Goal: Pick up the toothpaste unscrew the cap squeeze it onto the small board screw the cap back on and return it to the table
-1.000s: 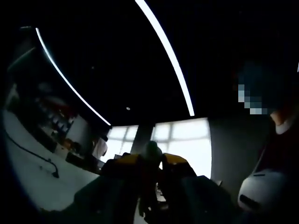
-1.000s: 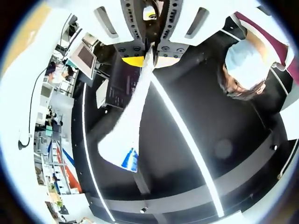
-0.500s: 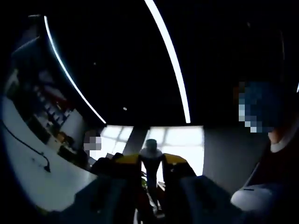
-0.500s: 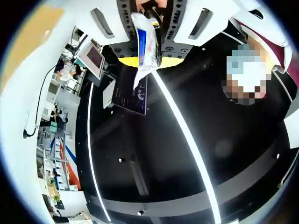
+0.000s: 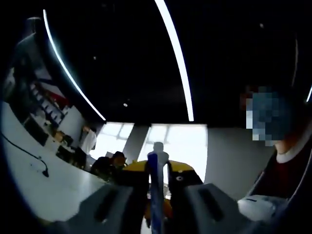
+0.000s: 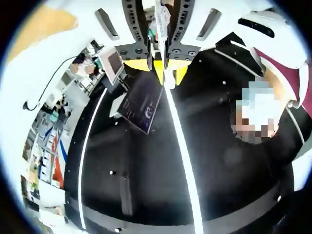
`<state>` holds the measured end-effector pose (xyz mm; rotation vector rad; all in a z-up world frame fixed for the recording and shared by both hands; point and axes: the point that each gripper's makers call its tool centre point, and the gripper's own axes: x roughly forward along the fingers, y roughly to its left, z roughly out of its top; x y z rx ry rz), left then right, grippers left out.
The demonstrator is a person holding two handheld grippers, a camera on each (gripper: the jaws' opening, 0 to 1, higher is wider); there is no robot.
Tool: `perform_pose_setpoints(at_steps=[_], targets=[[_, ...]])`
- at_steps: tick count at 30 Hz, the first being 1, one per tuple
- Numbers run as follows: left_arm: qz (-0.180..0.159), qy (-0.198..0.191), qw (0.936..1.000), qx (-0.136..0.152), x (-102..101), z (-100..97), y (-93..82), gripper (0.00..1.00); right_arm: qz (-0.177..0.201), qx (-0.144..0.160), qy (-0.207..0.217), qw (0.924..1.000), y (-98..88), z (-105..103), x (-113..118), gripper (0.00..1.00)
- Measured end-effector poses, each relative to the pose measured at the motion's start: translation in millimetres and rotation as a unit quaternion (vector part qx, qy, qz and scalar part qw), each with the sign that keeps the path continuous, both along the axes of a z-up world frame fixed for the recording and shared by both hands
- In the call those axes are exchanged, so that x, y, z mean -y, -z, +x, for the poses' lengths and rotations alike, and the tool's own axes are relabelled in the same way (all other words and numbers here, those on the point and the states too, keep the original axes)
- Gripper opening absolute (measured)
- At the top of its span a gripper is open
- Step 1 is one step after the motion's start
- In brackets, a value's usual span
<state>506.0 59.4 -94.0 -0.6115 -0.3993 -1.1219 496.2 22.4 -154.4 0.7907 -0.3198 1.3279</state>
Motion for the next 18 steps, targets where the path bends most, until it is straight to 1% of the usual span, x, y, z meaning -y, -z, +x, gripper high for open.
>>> perform_pose_setpoints(at_steps=[2,4,6,8,10,12,17,18], targets=[[0.02,0.004,0.9998,-0.001,4.3,-0.7,3.3,0.14,-0.059,0.032,0.01,0.9977,4.5,-4.7,-5.9,0.11],[0.033,0.008,0.9994,0.0,8.0,-2.0,4.8,0.14,-0.104,0.058,0.019,0.9928,7.7,-7.4,-9.6,0.14],[0.051,0.013,0.9986,0.002,12.7,-4.0,7.2,0.13,-0.141,0.08,0.027,0.9864,10.2,-9.6,-12.5,0.19],[0.062,0.014,0.9979,0.005,15.6,-5.3,8.2,0.13,-0.162,0.092,0.025,0.9821,12.4,-11.3,-14.4,0.23],[0.075,0.019,0.997,0.007,18.9,-7.1,8.9,0.13,-0.181,0.105,0.027,0.9775,14.2,-12.0,-15.8,0.24],[0.085,0.023,0.996,0.011,23.1,-9.8,9.4,0.13,-0.186,0.112,0.024,0.9758,14.5,-13.6,-16.9,0.26],[0.102,0.03,0.9942,0.019,30.1,-13.3,10.4,0.13,-0.211,0.123,0.003,0.9697,24.6,-16.5,-24.0,0.24],[0.107,0.031,0.9936,0.021,31.6,-13.8,11.2,0.13,-0.204,0.116,-0.02,0.9718,26.4,-20.4,-25.1,0.23]])
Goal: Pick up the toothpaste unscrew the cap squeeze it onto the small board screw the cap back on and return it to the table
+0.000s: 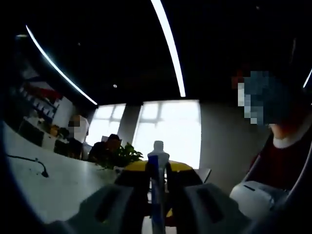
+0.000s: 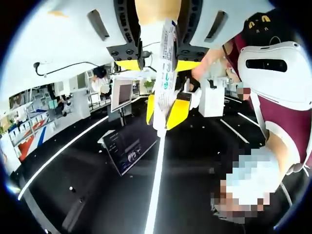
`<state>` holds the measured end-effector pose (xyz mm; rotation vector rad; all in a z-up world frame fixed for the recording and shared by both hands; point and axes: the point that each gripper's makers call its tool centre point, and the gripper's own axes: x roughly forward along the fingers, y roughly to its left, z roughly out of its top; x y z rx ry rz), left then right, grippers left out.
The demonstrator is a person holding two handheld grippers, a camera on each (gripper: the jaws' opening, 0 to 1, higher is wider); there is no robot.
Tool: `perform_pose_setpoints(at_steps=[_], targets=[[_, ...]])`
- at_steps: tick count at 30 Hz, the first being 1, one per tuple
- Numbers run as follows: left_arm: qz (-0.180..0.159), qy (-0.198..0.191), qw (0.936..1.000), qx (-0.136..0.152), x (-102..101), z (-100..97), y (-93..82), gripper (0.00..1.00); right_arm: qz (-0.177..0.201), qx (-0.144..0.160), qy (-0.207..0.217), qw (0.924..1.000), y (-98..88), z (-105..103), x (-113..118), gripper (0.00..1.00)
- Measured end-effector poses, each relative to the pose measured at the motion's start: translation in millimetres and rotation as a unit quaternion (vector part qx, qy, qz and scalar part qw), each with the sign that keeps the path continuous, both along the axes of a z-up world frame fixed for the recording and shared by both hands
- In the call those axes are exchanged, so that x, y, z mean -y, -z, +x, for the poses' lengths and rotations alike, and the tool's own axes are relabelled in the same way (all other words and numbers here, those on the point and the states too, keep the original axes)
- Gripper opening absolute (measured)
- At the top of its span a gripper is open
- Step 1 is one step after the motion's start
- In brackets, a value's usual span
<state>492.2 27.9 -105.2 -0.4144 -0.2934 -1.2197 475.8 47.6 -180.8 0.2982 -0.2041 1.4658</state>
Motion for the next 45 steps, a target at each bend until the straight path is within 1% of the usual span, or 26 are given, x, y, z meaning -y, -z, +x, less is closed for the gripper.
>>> perform_pose_setpoints(at_steps=[2,3,9,10,11,12,13,15,18,20,28,33,37,41,43,45], targets=[[0.004,0.003,1.0,-0.001,0.6,-0.4,1.0,0.13,0.018,-0.025,-0.021,0.9993,-0.5,0.0,1.2,0.21],[0.005,0.006,1.0,-0.002,1.2,-1.0,1.4,0.13,0.026,-0.026,-0.027,0.999,-1.4,0.1,2.0,0.21],[0.008,0.017,0.9998,-0.007,3.4,-3.6,3.1,0.13,0.041,-0.028,-0.054,0.9973,-5.6,-3.1,0.5,0.2],[0.01,0.016,0.9998,-0.008,3.4,-3.0,3.5,0.13,0.043,-0.027,-0.057,0.9971,-6.3,-3.6,-0.1,0.18],[0.012,0.015,0.9998,-0.007,3.2,-2.3,4.0,0.13,0.044,-0.026,-0.063,0.9967,-7.0,-4.8,0.4,0.12],[0.015,0.013,0.9998,-0.006,2.7,-1.3,4.6,0.13,0.045,-0.026,-0.067,0.9964,-7.2,-5.6,0.8,0.11],[0.013,0.017,0.9997,-0.012,1.7,-1.1,4.0,0.13,0.048,-0.029,-0.07,0.996,-7.5,-5.7,1.9,0.11],[0.015,0.019,0.9996,-0.015,0.6,-0.3,4.7,0.13,0.055,-0.051,-0.083,0.9938,-8.2,-6.0,4.5,0.1],[0.023,0.02,0.9993,-0.019,0.4,1.8,8.0,0.12,0.051,-0.049,-0.078,0.9945,-7.0,-5.0,5.8,0.08],[0.019,0.032,0.9989,-0.028,0.4,2.1,8.9,0.12,0.051,-0.06,-0.088,0.9931,-7.7,-6.2,7.2,0.06],[0.012,0.048,0.9976,-0.048,2.2,6.7,10.4,0.14,0.048,-0.058,-0.082,0.9938,-9.0,-3.6,10.4,0.04],[0.017,0.048,0.9976,-0.046,3.7,7.5,12.3,0.14,0.05,-0.065,-0.087,0.9929,-8.8,-4.0,11.1,0.04],[0.032,0.05,0.997,-0.05,9.9,8.5,21.0,0.13,0.055,-0.068,-0.092,0.9919,-9.6,-4.4,12.0,0.04],[0.042,0.051,0.9966,-0.049,14.8,7.7,25.6,0.13,0.059,-0.069,-0.099,0.9909,-10.9,-6.3,13.0,0.04],[0.04,0.053,0.9965,-0.05,15.9,7.2,26.0,0.11,0.061,-0.072,-0.1,0.9906,-11.0,-6.3,13.6,0.04],[0.042,0.054,0.9964,-0.049,17.6,5.8,26.6,0.07,0.063,-0.08,-0.099,0.9898,-10.2,-4.9,14.8,0.04]])
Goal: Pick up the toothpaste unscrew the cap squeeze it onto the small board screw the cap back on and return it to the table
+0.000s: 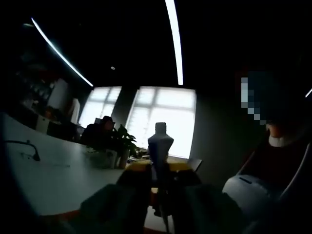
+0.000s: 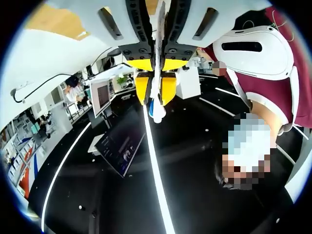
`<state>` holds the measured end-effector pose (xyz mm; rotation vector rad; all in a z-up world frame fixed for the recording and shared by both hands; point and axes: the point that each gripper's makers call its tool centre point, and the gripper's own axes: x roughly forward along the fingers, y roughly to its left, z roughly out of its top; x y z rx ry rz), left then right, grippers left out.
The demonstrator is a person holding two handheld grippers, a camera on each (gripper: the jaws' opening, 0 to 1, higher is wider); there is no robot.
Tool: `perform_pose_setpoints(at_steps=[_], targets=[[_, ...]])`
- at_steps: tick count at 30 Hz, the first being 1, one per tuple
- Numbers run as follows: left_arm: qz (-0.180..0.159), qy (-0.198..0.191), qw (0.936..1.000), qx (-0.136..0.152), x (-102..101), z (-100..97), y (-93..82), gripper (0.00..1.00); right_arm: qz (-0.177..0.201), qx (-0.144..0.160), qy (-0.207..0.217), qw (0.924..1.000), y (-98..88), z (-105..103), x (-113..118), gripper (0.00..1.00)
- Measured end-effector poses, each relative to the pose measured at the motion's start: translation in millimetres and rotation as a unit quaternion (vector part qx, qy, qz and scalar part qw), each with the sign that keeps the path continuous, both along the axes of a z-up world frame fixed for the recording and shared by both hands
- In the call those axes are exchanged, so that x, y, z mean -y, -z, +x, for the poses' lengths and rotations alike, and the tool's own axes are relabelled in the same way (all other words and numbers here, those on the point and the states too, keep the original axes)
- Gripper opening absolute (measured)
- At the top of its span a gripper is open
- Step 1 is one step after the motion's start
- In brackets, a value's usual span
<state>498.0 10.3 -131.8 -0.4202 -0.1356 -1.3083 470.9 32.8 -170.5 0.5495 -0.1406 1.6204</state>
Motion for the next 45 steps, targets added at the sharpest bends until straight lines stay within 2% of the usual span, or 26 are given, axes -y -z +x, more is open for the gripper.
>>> perform_pose_setpoints(at_steps=[3,14,16,22,30,35,38,40,41,45], targets=[[0.007,-0.001,1.0,-0.002,1.2,-0.2,0.6,0.07,0.005,-0.011,-0.005,0.9999,0.4,0.1,1.6,0.03],[0.019,-0.002,0.9998,-0.01,2.1,0.1,2.9,0.04,0.003,-0.014,0.003,0.9999,2.7,0.5,2.7,0.03],[0.021,-0.006,0.9998,-0.002,3.3,-0.9,2.8,0.04,0.004,-0.016,0.003,0.9999,2.4,0.3,2.5,0.03],[0.04,-0.009,0.9992,-0.002,2.0,1.2,7.9,0.03,-0.017,-0.017,0.012,0.9996,7.4,0.8,1.9,0.02],[0.047,-0.011,0.9988,-0.012,2.1,2.5,11.0,0.02,-0.034,-0.019,0.023,0.999,10.1,2.2,2.1,0.01],[0.064,-0.021,0.9978,0.003,4.0,3.2,15.9,0.02,-0.053,-0.011,0.041,0.9977,15.1,3.5,1.8,0.01],[0.062,-0.017,0.9979,0.004,6.4,1.5,16.1,0.02,-0.053,-0.009,0.042,0.9977,14.8,2.7,3.5,0.01],[0.061,-0.013,0.998,0.004,7.7,0.7,16.5,0.02,-0.058,0.014,0.055,0.9968,15.6,2.8,4.3,0.03],[0.068,-0.01,0.9975,0.016,9.2,-1.7,17.7,0.02,-0.06,0.012,0.05,0.9969,16.4,1.6,4.5,0.03],[0.078,-0.012,0.9968,0.009,12.7,-1.0,25.4,0.03,-0.084,0.021,0.063,0.9943,23.1,2.6,5.0,0.05]])
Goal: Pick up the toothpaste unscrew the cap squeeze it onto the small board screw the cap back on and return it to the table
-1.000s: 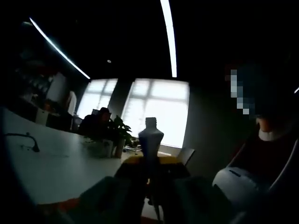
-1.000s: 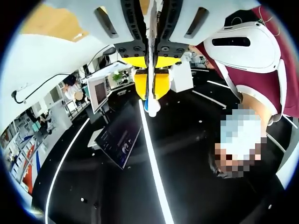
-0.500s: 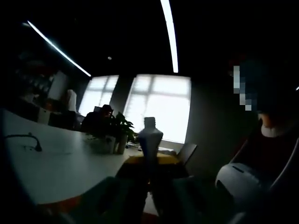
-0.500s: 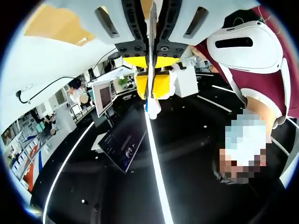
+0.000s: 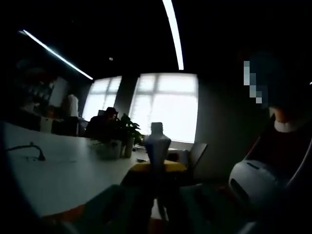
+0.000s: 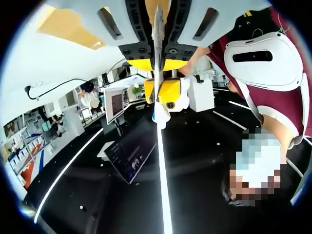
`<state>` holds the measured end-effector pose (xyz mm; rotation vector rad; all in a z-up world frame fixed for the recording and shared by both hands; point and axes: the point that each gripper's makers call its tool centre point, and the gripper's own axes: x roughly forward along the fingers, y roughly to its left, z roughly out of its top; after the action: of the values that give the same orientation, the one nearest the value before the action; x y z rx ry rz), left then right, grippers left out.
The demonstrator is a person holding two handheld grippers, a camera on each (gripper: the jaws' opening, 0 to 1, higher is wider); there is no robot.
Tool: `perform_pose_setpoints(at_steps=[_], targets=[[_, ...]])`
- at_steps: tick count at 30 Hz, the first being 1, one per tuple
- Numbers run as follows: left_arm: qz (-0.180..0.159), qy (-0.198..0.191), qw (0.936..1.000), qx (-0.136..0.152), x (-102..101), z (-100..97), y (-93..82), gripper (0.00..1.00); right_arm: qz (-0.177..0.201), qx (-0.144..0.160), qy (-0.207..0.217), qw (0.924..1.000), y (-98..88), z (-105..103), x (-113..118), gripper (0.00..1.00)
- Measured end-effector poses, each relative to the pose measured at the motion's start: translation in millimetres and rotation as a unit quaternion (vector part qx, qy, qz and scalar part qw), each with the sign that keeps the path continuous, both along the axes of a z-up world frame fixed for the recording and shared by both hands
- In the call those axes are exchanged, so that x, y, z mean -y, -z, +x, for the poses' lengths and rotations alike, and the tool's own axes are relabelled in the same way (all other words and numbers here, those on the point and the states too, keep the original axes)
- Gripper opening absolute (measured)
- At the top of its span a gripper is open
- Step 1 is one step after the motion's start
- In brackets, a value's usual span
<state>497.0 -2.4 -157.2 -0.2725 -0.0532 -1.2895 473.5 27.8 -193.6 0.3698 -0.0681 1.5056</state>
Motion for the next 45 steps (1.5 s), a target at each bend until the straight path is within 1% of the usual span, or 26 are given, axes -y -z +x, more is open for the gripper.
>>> perform_pose_setpoints(at_steps=[1,3,7,11,13,15,17,21,26,32,35,37,42,45], targets=[[0.001,0.003,1.0,-0.001,0.7,-0.2,1.8,0.03,-0.005,0.002,0.004,1.0,1.4,0.7,0.7,0.05],[0.003,-0.002,1.0,0.006,1.4,-0.1,4.4,0.03,-0.012,0.007,0.016,0.9998,4.1,3.1,4.1,0.06],[-0.001,-0.004,0.9999,0.013,-0.6,1.3,5.8,0.03,-0.011,-0.004,0.037,0.9992,7.7,10.9,16.3,0.1],[-0.001,-0.005,0.9999,0.013,-2.8,4.1,8.1,0.03,-0.015,-0.007,0.062,0.998,10.9,15.8,29.0,0.11],[0.006,-0.007,0.9998,0.017,-3.1,5.5,11.4,0.03,-0.011,-0.011,0.069,0.9975,8.9,16.6,32.4,0.11],[0.018,-0.012,0.9994,0.028,-3.4,7.2,15.2,0.03,-0.014,-0.008,0.089,0.9959,7.1,20.5,36.2,0.11],[0.022,-0.011,0.9991,0.035,-4.3,7.0,16.8,0.03,-0.022,-0.003,0.111,0.9935,7.6,25.5,40.5,0.11],[0.032,-0.013,0.9986,0.041,-6.2,8.0,20.6,0.03,-0.037,-0.002,0.151,0.9879,10.9,35.8,50.4,0.11],[0.032,-0.015,0.9985,0.041,-10.6,10.4,21.6,0.03,-0.04,-0.006,0.183,0.9823,12.5,43.6,65.2,0.11],[0.048,-0.019,0.9979,0.039,-13.2,13.5,28.1,0.04,-0.074,0.008,0.247,0.9661,23.8,57.0,86.9,0.1],[0.057,-0.021,0.9974,0.039,-12.4,14.2,32.0,0.04,-0.104,0.012,0.265,0.9586,37.3,60.2,92.7,0.09],[0.064,-0.03,0.9968,0.036,-12.8,16.8,35.0,0.04,-0.114,0.013,0.271,0.9556,43.2,60.9,94.0,0.09],[0.063,-0.029,0.997,0.034,-13.7,15.6,35.3,0.04,-0.136,0.02,0.285,0.9485,52.4,61.7,97.6,0.09],[0.071,-0.032,0.9961,0.041,-13.8,14.2,36.9,0.04,-0.138,0.019,0.293,0.9459,54.8,61.9,100.9,0.09]])
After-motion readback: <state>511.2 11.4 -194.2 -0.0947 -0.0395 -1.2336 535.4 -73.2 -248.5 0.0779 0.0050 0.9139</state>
